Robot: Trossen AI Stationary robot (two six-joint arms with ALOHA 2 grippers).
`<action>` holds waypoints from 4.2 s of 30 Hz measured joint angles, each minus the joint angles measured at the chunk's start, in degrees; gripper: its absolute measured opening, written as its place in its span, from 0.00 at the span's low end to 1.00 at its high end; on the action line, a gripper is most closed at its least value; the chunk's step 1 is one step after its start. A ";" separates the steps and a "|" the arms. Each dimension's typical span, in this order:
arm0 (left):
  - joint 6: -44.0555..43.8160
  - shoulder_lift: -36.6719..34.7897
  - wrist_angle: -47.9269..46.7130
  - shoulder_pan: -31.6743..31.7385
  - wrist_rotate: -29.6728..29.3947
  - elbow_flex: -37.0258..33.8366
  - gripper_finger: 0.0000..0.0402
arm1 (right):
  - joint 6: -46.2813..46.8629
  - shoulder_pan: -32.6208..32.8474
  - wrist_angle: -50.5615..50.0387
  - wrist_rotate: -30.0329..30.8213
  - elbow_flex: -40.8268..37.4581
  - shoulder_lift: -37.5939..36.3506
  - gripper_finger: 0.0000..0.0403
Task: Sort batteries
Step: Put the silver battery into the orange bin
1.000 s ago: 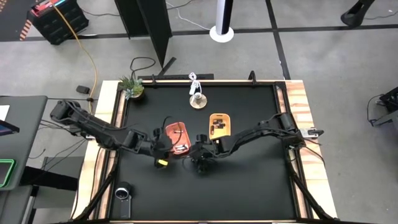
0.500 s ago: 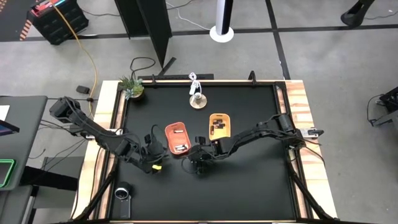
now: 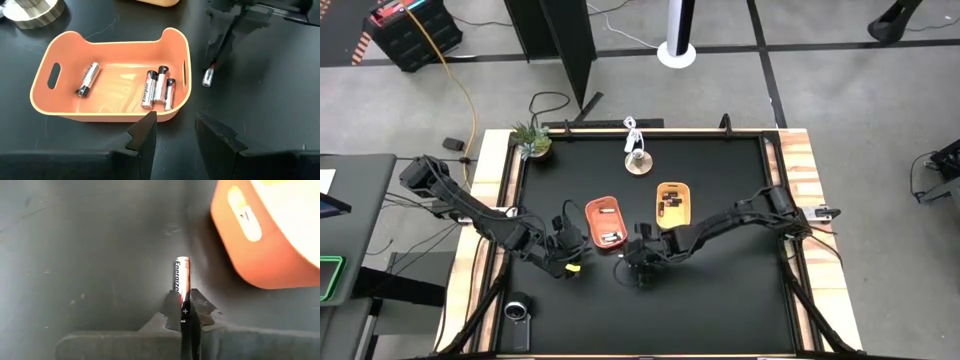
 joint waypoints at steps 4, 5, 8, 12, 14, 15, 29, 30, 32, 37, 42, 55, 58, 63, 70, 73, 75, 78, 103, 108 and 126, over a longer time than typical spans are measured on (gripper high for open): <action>-0.30 0.00 0.90 0.00 -0.02 0.00 0.32 | -0.16 1.14 -0.74 -0.03 1.40 0.12 0.02; -0.19 0.00 0.97 -0.02 -0.02 0.00 0.32 | -0.32 1.46 -0.99 -0.04 1.86 0.17 0.02; -0.10 0.00 0.98 -0.28 -0.03 0.00 0.32 | -1.38 2.40 -3.16 -0.07 4.32 0.45 0.02; 0.31 0.00 1.73 -1.14 -0.04 0.00 0.32 | -4.41 3.60 -5.49 1.57 9.27 0.35 0.02; 1.55 0.00 3.19 -1.20 -0.06 0.00 0.32 | -7.18 3.88 -7.40 3.46 12.07 0.33 0.02; 2.08 0.00 3.90 -1.20 -0.08 0.00 0.32 | -8.84 3.86 -7.89 4.27 13.66 0.35 0.02; 6.19 3.33 7.02 -3.41 5.53 -0.39 0.32 | -14.09 -2.80 -18.44 6.78 22.34 0.15 0.02; 8.39 4.74 9.74 -4.37 6.49 -0.90 0.32 | -14.01 -2.48 -18.76 6.63 22.34 0.15 0.03; 11.92 8.24 16.44 -6.13 10.10 -1.45 0.32 | -13.99 -1.91 -18.67 6.47 22.34 0.15 0.06; 17.69 16.88 27.63 -12.95 10.12 0.38 0.32 | -12.53 -0.97 -18.84 6.63 22.34 0.15 0.12; 18.08 25.47 29.43 -16.93 8.07 4.51 0.37 | -10.67 0.58 -19.61 6.69 22.34 0.15 0.13; 9.14 38.57 24.44 -17.03 8.30 12.30 0.51 | -8.25 3.83 -19.43 8.41 22.34 0.15 0.13; 8.96 38.71 24.54 -16.41 9.24 12.17 0.45 | -7.85 3.86 -19.45 8.41 22.34 0.13 0.13; 8.90 38.73 23.67 -15.43 11.62 12.20 0.29 | -7.78 3.86 -19.43 8.41 22.34 0.13 0.13; 8.30 38.66 22.85 -13.96 14.34 12.18 0.07 | -7.81 3.81 -19.45 8.41 22.34 0.13 0.13; 7.84 38.56 22.35 -13.34 15.68 12.17 0.07 | -7.88 3.81 -19.47 8.41 22.34 0.13 0.13; 7.64 38.53 22.11 -13.05 16.21 12.17 0.07 | -8.06 3.81 -19.47 8.41 22.34 0.13 0.13; 8.41 38.41 22.14 -12.98 16.45 12.17 0.07 | -8.44 3.81 -19.49 8.80 22.34 0.11 0.13; 16.72 26.56 9.03 -7.59 13.90 11.45 0.06 | -10.56 5.52 -24.92 18.66 22.40 -9.07 0.13; 19.63 23.03 8.74 -6.60 13.92 11.52 0.06 | -10.87 5.96 -25.65 19.36 22.40 -9.40 0.13; 34.60 9.16 2.16 10.79 12.29 11.76 0.06 | -11.56 6.98 -30.30 22.91 22.38 -10.98 0.13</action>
